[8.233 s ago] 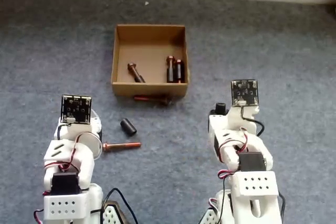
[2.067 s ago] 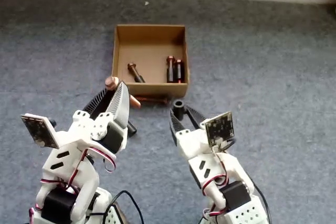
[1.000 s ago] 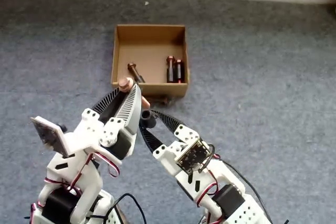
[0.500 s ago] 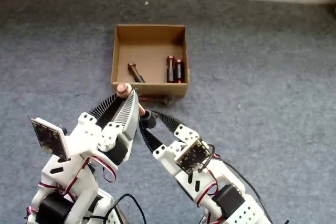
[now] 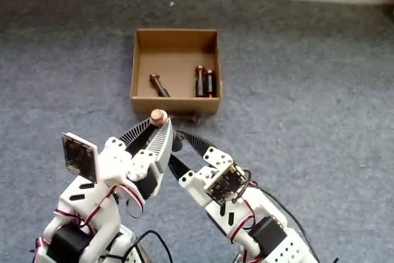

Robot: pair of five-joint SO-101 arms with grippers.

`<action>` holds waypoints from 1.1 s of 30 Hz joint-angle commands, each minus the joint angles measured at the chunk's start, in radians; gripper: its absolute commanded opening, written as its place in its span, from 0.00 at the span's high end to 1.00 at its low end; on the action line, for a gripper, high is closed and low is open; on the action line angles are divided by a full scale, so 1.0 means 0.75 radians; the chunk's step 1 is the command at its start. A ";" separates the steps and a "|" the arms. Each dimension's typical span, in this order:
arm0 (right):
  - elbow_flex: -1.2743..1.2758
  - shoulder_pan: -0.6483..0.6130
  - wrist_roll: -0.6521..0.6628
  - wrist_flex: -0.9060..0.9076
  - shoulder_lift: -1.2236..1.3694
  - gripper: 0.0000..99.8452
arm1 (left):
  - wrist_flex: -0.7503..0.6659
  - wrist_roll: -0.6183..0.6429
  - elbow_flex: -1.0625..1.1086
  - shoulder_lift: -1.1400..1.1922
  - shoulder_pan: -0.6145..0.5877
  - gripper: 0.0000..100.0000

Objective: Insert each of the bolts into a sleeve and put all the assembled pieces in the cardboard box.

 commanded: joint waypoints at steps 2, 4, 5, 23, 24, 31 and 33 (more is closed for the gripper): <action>0.171 0.021 0.008 -0.032 -0.009 1.00 | 0.076 -0.098 -0.007 -0.013 0.017 0.97; 0.171 0.040 0.008 -0.032 -0.009 1.00 | 0.110 -0.098 -0.009 -0.013 0.015 0.90; 0.171 0.046 0.008 -0.032 -0.009 1.00 | 0.131 -0.096 -0.009 -0.013 0.015 0.85; 0.173 0.275 -0.147 -0.028 -0.009 1.00 | 0.162 -0.100 -0.005 -0.017 -0.169 0.98; 0.173 0.310 -0.219 -0.024 -0.009 1.00 | 0.162 -0.100 -0.001 -0.017 -0.208 0.99; 0.116 0.476 -0.354 0.189 -0.007 1.00 | 0.166 -0.094 0.054 -0.017 -0.427 0.99; 0.054 0.496 -0.354 0.271 0.001 1.00 | 0.166 -0.100 0.116 -0.017 -0.457 0.99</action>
